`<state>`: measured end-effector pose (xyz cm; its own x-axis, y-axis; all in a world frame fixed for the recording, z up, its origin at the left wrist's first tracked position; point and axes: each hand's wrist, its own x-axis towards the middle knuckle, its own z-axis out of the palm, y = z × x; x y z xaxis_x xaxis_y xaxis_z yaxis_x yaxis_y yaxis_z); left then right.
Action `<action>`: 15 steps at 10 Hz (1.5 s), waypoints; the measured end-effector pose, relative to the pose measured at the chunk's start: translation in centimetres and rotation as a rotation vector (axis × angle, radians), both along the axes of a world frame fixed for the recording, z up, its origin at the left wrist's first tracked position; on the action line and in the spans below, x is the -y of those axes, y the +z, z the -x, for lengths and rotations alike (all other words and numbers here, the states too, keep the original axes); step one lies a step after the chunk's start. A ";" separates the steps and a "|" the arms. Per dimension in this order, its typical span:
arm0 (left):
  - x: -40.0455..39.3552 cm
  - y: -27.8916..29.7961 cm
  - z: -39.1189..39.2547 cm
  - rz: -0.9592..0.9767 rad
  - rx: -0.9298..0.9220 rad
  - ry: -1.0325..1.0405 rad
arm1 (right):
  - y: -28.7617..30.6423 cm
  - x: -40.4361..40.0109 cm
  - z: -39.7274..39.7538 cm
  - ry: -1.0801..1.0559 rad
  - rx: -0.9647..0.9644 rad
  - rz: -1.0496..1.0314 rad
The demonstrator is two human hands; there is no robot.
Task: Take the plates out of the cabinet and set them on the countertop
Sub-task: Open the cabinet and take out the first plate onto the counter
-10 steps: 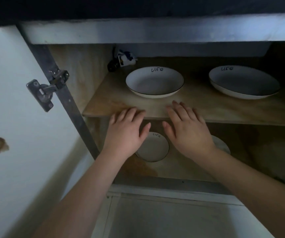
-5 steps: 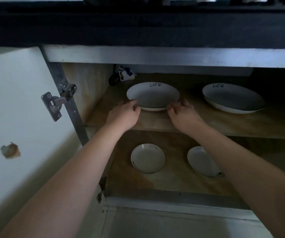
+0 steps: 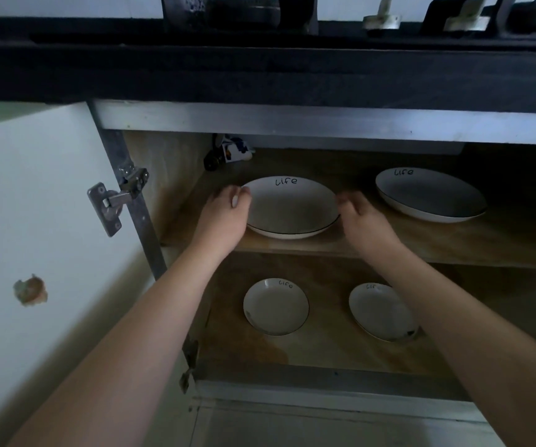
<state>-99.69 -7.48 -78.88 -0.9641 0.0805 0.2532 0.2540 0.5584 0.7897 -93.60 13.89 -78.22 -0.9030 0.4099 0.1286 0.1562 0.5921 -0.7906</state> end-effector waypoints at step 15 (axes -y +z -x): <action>5.5 10.0 -11.0 -0.805 1.093 0.317 | 10.8 2.0 -9.6 -0.182 0.481 0.831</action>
<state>-88.68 -12.94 -68.85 -0.6506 0.0181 -0.7592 -0.7430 -0.2220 0.6314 -83.99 11.91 -67.39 -0.6973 0.3413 -0.6303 0.6054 -0.1902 -0.7728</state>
